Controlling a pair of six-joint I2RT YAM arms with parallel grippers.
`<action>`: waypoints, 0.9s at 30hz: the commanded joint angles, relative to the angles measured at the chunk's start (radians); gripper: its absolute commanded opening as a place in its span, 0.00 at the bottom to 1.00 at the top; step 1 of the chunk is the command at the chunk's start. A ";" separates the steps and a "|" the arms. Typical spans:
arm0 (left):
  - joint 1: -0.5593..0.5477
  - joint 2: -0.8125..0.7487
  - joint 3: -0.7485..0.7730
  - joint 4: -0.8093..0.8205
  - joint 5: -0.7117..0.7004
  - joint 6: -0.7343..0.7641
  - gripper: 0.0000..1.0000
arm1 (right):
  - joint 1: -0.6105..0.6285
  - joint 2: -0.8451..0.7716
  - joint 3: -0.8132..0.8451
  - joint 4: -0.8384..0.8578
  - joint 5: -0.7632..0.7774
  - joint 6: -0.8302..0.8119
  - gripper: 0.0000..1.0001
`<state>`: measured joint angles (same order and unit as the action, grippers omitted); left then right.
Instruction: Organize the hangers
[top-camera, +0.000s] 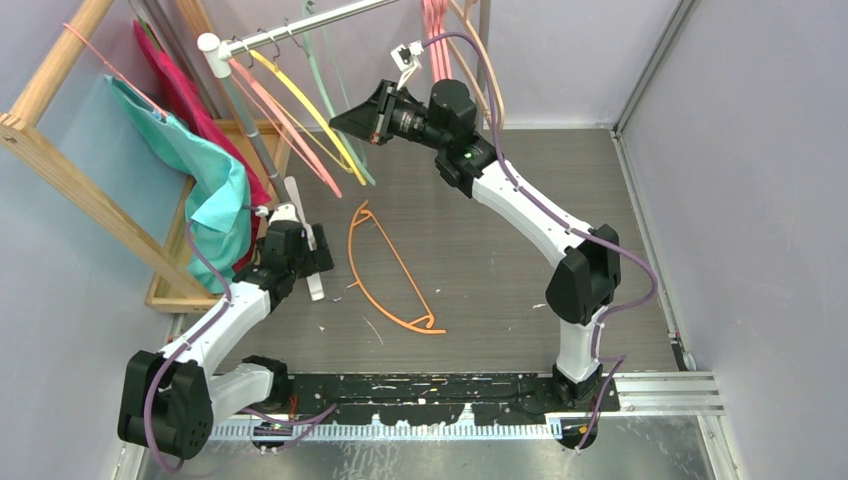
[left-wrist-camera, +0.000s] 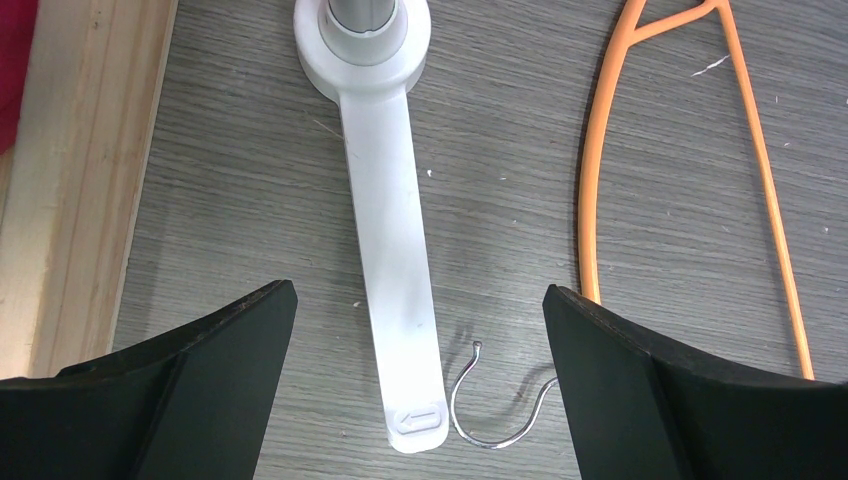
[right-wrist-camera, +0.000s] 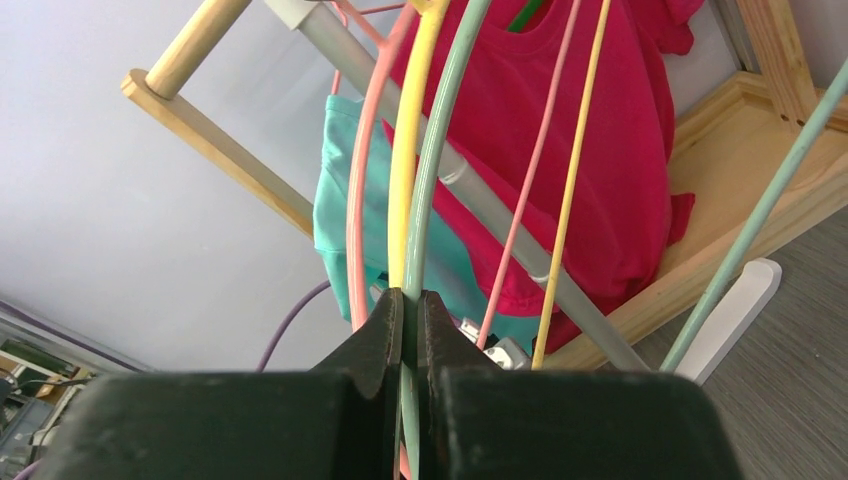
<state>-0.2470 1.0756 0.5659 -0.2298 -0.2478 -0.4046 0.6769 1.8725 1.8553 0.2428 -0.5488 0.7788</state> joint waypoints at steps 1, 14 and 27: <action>-0.003 -0.002 0.010 0.028 -0.006 0.004 0.98 | 0.003 -0.003 0.100 0.038 -0.009 -0.007 0.01; -0.002 -0.007 0.008 0.027 -0.007 0.004 0.98 | 0.018 -0.161 -0.109 0.015 0.140 -0.154 0.54; -0.003 -0.014 0.006 0.026 -0.008 0.003 0.98 | 0.113 -0.517 -0.498 -0.147 0.555 -0.488 0.79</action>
<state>-0.2470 1.0760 0.5659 -0.2295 -0.2478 -0.4042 0.7586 1.4445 1.4452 0.1600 -0.1848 0.4427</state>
